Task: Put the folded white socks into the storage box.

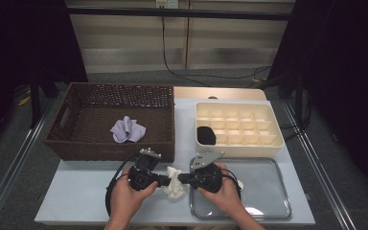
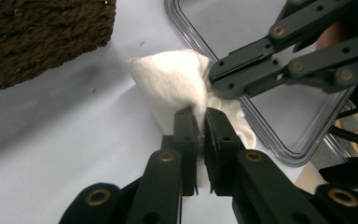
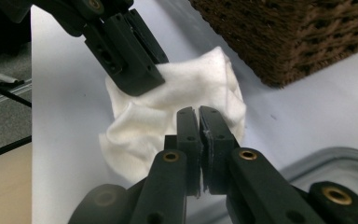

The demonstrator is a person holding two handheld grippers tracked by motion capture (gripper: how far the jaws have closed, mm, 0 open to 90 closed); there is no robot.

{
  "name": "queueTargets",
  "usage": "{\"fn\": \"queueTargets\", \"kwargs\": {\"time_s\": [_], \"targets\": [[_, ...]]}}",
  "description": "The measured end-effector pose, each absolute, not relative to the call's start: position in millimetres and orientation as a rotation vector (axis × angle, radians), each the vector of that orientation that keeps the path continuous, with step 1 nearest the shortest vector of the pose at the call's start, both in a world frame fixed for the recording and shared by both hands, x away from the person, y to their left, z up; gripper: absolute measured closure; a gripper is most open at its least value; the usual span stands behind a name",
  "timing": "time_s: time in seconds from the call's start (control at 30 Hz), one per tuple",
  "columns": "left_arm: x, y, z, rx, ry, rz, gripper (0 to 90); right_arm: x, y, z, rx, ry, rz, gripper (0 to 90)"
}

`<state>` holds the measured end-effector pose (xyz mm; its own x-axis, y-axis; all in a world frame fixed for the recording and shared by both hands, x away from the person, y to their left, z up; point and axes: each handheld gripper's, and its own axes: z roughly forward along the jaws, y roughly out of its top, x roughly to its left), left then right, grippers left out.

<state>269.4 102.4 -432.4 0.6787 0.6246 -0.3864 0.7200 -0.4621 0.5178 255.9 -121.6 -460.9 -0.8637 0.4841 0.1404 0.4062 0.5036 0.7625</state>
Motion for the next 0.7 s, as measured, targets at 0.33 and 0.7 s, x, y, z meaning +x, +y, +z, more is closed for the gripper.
{"fn": "queueTargets", "kwargs": {"time_s": [0.33, 0.7], "targets": [[268.4, 96.2, -429.9, 2.204, 1.011, -0.179, 83.2, 256.3, -114.6, -476.7, 0.781, 2.68, 1.222, 90.0], [263.2, 73.4, -435.1, 2.256, 0.934, -0.15, 81.8, 255.1, -118.7, -476.1, 0.774, 2.681, 1.19, 88.1]]}}
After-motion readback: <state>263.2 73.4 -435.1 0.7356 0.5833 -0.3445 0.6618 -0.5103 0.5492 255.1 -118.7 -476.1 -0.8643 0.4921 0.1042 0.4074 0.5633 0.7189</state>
